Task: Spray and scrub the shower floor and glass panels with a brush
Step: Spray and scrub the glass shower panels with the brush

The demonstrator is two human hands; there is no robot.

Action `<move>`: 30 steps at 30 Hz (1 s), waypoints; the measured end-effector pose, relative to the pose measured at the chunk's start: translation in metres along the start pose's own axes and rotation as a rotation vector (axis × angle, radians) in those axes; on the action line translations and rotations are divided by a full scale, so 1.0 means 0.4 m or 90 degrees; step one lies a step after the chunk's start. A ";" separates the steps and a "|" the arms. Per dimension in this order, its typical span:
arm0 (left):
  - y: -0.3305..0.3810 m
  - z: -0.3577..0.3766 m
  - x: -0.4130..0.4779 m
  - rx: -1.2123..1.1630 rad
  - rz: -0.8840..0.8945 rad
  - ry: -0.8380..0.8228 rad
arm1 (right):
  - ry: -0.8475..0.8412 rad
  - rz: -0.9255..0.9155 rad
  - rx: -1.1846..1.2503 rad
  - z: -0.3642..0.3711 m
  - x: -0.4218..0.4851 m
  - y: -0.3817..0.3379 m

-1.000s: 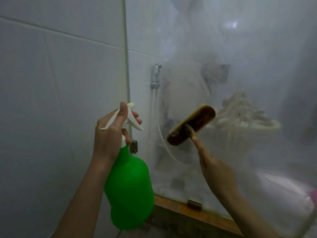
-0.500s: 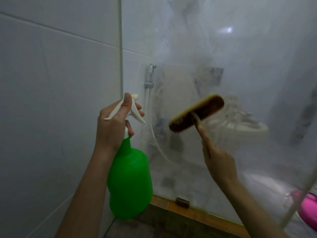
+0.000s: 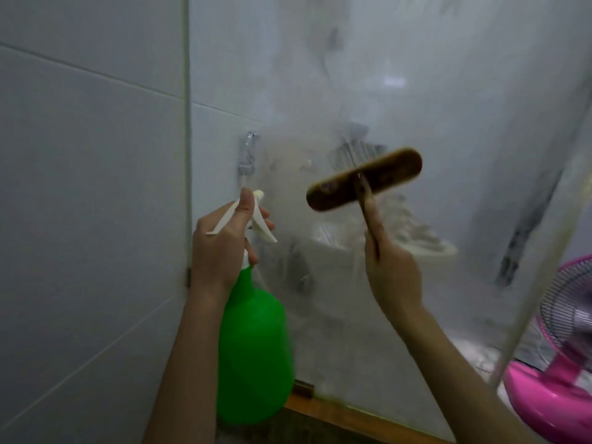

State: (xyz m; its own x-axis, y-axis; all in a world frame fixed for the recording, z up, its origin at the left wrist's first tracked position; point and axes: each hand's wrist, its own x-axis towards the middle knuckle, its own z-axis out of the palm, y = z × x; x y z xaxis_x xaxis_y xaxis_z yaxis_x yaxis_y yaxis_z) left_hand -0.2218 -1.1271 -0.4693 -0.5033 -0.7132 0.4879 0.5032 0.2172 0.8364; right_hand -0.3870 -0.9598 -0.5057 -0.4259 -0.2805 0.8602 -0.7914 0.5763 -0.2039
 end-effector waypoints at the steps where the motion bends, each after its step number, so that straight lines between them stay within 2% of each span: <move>1: -0.005 0.015 -0.005 -0.003 0.001 -0.004 | 0.018 -0.006 0.013 -0.005 0.082 -0.027; 4: -0.007 0.051 -0.020 0.010 0.012 -0.012 | 0.063 -0.016 0.025 -0.020 0.201 -0.049; 10: -0.011 0.082 -0.050 0.044 0.033 -0.035 | -0.024 0.071 0.037 -0.063 -0.159 0.078; 15: -0.040 0.104 -0.064 0.078 0.007 -0.051 | 0.070 0.011 0.011 -0.077 0.096 0.051; 17: -0.050 0.117 -0.070 0.077 -0.011 -0.055 | 0.098 0.014 -0.003 -0.084 0.125 0.056; 22: -0.078 0.152 -0.106 0.058 -0.046 -0.069 | -0.003 0.144 0.017 -0.055 -0.284 0.173; 24: -0.092 0.164 -0.120 0.052 -0.046 -0.072 | -0.035 0.144 0.001 -0.066 -0.346 0.183; 30: -0.108 0.220 -0.145 0.043 -0.055 -0.110 | 0.110 0.110 0.036 -0.123 -0.013 0.157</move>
State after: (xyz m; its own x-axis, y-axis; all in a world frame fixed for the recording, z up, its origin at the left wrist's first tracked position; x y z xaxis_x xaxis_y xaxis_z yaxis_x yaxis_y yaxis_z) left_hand -0.2760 -1.0365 -0.5117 -0.6586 -0.6068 0.4450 0.4075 0.2096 0.8888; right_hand -0.4128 -0.8846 -0.5002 -0.4796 -0.0435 0.8764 -0.7387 0.5591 -0.3764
